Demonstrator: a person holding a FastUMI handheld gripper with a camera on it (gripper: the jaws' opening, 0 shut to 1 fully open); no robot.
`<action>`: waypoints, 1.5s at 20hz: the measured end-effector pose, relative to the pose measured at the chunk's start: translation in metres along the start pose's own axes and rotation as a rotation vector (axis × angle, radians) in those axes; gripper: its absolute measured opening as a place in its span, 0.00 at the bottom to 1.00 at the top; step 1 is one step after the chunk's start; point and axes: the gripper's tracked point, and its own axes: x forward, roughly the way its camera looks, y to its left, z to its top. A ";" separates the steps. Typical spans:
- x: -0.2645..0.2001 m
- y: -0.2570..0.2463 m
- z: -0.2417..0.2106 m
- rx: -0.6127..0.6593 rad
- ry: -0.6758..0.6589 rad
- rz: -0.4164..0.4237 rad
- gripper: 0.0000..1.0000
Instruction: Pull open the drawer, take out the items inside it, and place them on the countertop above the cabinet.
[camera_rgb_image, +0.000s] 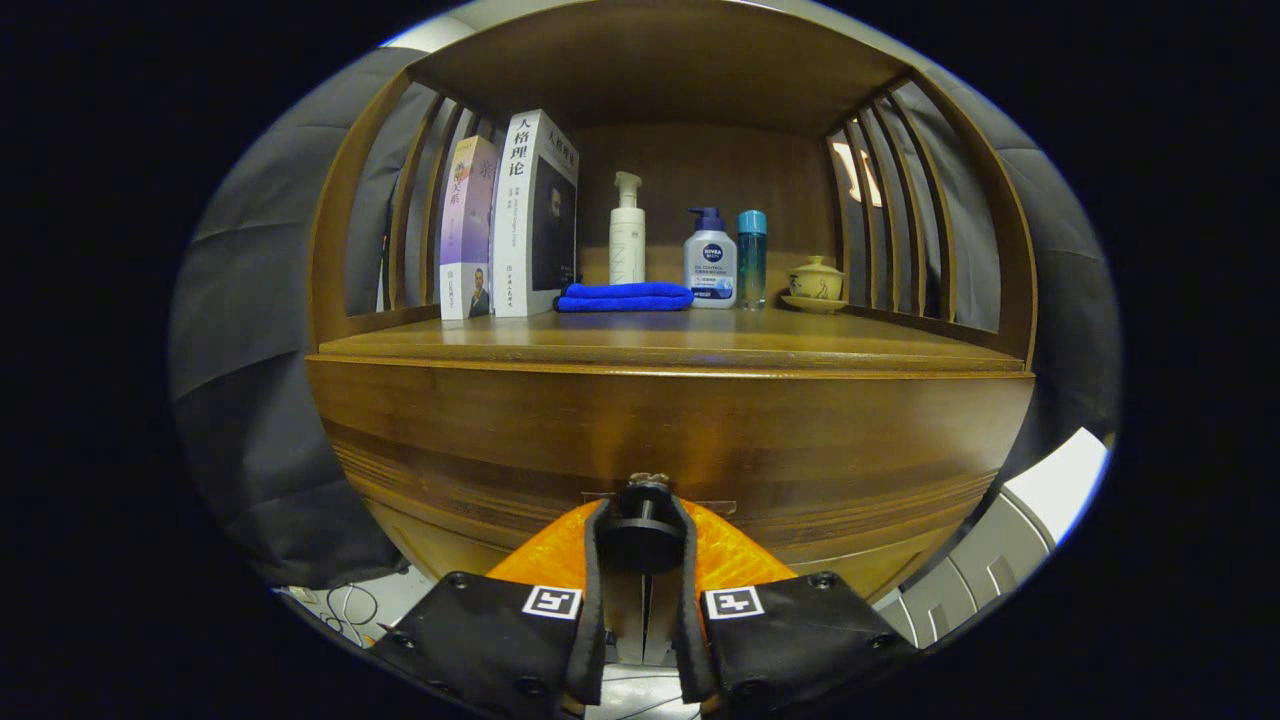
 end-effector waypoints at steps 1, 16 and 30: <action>0.005 -0.001 -0.002 0.012 0.004 0.002 0.25; -0.055 0.001 -0.019 0.017 -0.013 -0.021 0.24; -0.125 0.005 -0.043 0.003 -0.001 -0.002 0.24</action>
